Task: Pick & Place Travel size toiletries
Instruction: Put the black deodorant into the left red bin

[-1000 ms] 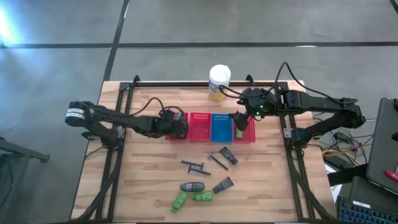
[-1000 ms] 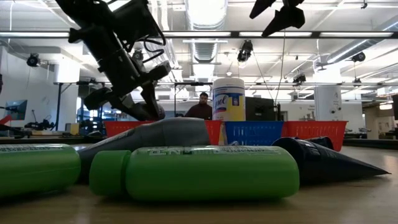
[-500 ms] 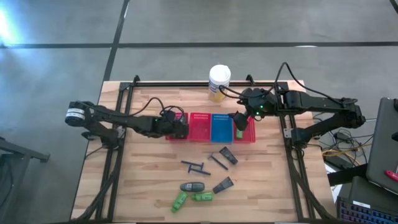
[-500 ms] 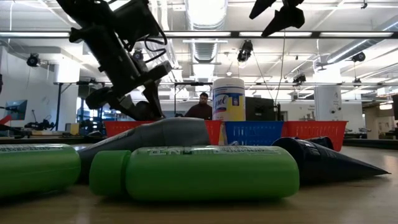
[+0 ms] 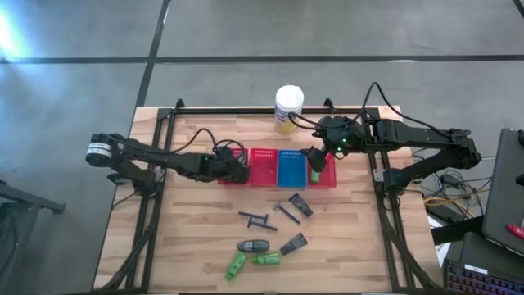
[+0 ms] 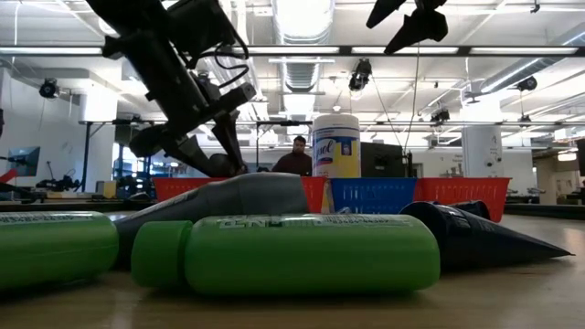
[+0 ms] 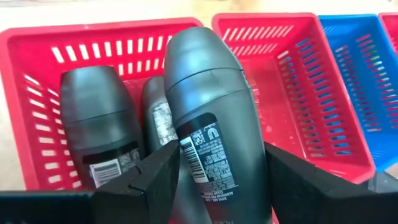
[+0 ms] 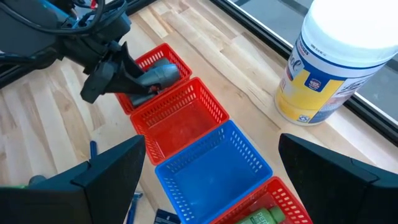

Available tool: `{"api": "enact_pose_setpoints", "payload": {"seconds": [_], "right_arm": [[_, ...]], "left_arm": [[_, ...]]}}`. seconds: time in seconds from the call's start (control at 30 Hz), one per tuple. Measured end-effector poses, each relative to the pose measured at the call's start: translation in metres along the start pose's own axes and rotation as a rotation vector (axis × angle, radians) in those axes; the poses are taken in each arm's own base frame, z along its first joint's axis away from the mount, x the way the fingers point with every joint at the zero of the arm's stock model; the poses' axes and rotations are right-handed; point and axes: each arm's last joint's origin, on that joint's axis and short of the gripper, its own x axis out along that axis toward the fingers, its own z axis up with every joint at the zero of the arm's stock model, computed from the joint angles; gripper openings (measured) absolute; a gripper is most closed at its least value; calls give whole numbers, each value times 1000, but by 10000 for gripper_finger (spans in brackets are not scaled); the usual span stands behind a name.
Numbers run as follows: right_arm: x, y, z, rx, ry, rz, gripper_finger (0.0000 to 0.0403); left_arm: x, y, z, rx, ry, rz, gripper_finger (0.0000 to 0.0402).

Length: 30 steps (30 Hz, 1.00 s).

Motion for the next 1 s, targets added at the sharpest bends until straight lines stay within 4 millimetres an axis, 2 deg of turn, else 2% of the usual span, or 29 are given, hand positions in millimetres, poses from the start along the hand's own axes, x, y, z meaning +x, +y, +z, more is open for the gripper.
{"api": "enact_pose_setpoints", "payload": {"seconds": [0.4, 0.6, 0.87, 1.0], "right_arm": [[0, 0, 0, 0, 1, 0, 366], [0, 0, 0, -2, 1, 1, 366], [0, 0, 0, -9, 2, 1, 366], [0, -1, -2, -21, 20, -4, 366]], "left_arm": [[-11, -8, -5, 81, 45, 28, 219], [-17, -11, -1, 93, 61, 76, 253], [-31, -29, 8, 171, 20, 39, 277], [-49, -46, 6, 337, 101, -90, 277]]}}
